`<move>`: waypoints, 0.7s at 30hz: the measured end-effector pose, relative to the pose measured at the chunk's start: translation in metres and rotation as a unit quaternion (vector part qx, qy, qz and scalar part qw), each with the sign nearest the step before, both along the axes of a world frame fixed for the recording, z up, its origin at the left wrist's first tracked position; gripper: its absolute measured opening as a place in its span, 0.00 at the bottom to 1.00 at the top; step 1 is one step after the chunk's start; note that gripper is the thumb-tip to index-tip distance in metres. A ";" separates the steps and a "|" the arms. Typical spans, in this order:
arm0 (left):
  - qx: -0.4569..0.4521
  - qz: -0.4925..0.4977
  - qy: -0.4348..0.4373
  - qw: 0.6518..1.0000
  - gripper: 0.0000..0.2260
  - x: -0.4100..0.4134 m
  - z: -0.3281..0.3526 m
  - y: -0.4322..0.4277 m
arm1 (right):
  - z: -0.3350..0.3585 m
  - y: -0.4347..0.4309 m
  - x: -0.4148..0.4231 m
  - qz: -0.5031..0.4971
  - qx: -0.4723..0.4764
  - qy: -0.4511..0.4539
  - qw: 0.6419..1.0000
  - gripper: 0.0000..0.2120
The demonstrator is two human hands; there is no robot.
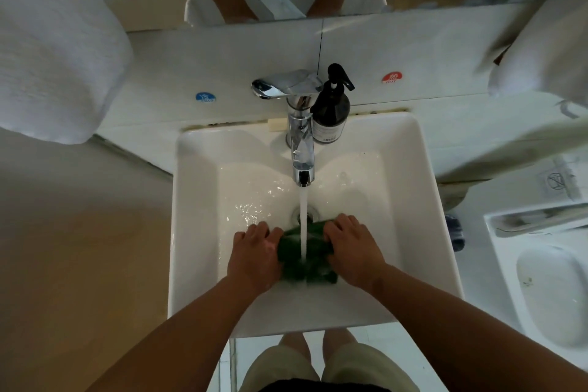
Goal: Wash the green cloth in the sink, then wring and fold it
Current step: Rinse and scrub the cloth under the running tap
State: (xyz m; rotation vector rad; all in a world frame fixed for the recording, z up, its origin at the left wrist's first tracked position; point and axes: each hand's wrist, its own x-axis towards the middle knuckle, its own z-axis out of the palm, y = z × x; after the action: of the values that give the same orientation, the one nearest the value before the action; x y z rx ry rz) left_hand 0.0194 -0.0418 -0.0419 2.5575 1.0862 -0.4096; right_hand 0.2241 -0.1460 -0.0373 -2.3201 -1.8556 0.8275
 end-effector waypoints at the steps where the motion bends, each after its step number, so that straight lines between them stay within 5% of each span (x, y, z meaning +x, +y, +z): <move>1: 0.007 0.000 -0.017 1.000 0.29 -0.005 -0.003 -0.004 | -0.003 -0.005 -0.003 0.008 0.003 0.004 1.000 0.21; 5: -0.016 -0.044 -0.050 0.998 0.33 -0.005 -0.014 -0.023 | -0.012 -0.018 -0.027 0.072 -0.027 0.023 0.997 0.34; 11: -0.047 -0.019 -0.016 0.999 0.18 0.014 -0.012 -0.013 | -0.011 0.004 -0.022 0.027 0.004 -0.017 0.999 0.17; 18: -0.008 -0.051 0.003 0.999 0.40 -0.009 -0.005 -0.015 | -0.006 -0.021 -0.015 0.063 -0.027 -0.006 0.998 0.33; 21: -0.045 -0.079 0.044 0.995 0.33 0.005 -0.009 -0.031 | -0.009 -0.020 -0.022 0.071 -0.049 -0.015 0.996 0.29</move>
State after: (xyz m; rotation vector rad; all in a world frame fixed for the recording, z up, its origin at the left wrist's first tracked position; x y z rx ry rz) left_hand 0.0247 -0.0724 -0.0505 2.5747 0.8749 -0.6020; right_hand 0.2020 -0.1660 -0.0460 -2.2897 -2.0563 0.9243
